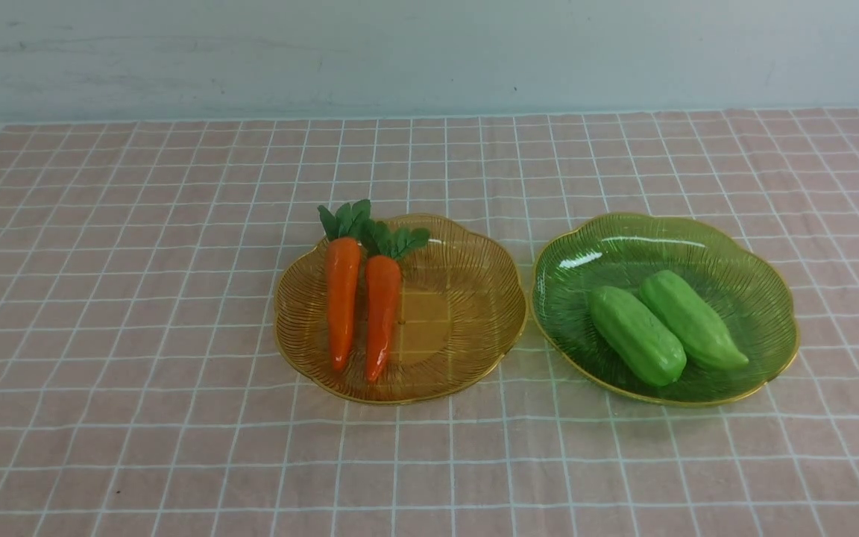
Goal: Put different types of vegetables on the plate.
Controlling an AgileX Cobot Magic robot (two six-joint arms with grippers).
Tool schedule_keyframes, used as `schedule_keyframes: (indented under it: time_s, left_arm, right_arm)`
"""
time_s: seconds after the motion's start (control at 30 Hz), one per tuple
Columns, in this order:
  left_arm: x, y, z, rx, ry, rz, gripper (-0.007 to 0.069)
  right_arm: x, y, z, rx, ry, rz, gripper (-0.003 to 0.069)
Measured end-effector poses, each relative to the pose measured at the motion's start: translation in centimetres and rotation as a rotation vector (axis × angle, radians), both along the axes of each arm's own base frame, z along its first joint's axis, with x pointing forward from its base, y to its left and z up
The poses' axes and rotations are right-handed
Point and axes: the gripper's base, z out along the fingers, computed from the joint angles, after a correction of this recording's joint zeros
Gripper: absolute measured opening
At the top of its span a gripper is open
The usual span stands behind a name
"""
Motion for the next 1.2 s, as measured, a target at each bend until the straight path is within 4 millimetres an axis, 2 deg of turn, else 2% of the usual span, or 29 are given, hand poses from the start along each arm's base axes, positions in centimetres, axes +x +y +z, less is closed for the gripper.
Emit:
schedule_keyframes:
  time_s: [0.1, 0.3, 0.37, 0.6, 1.2]
  left_arm:
    - [0.5, -0.3, -1.7, 0.011, 0.02, -0.005, -0.0003]
    - [1.5, -0.4, -7.6, 0.123, 0.163, 0.022, -0.0003]
    - [1.7, -0.2, -8.7, 0.122, 0.205, 0.073, -0.0003]
    - [1.3, 1.0, -10.0, 0.122, 0.311, 0.284, -0.0003]
    - [1.2, 1.1, -10.4, 0.148, 0.354, 0.299, -0.0003]
  right_arm:
    - [0.0, 0.0, 0.0, 0.0, 0.0, 0.0, -0.0016]
    - [0.0, 0.0, 0.0, 0.001, 0.0, 0.0, -0.0016]
    - [0.0, 0.0, 0.0, 0.001, 0.0, 0.0, -0.0016]
    - [0.0, 0.0, 0.0, 0.001, 0.0, 0.0, -0.0016]
    - [0.0, 0.0, 0.0, 0.001, 0.0, 0.0, -0.0016]
